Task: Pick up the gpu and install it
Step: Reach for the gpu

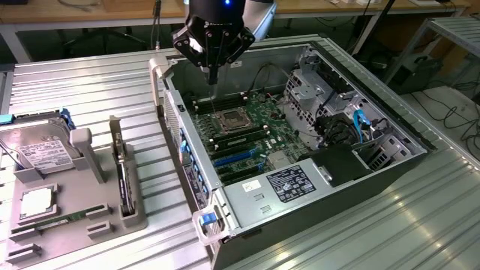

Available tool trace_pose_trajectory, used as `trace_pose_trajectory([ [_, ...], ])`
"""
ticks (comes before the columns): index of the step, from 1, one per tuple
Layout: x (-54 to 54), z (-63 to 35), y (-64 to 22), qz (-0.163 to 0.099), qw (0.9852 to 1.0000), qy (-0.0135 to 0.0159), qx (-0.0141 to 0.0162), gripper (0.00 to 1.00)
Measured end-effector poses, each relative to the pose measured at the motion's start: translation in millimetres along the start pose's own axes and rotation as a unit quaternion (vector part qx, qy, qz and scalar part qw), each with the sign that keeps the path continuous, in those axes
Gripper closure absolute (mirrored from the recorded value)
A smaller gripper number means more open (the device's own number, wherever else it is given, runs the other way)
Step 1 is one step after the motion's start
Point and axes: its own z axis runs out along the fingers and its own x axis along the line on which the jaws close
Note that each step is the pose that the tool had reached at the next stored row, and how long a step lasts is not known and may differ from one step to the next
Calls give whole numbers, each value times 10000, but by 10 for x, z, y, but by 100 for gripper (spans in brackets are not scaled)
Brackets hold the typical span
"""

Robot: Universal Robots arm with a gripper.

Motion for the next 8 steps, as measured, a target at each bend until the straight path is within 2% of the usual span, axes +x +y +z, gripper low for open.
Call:
trace_pose_trajectory([
  [8,34,-1,-3,0,10000,0,0,89],
])
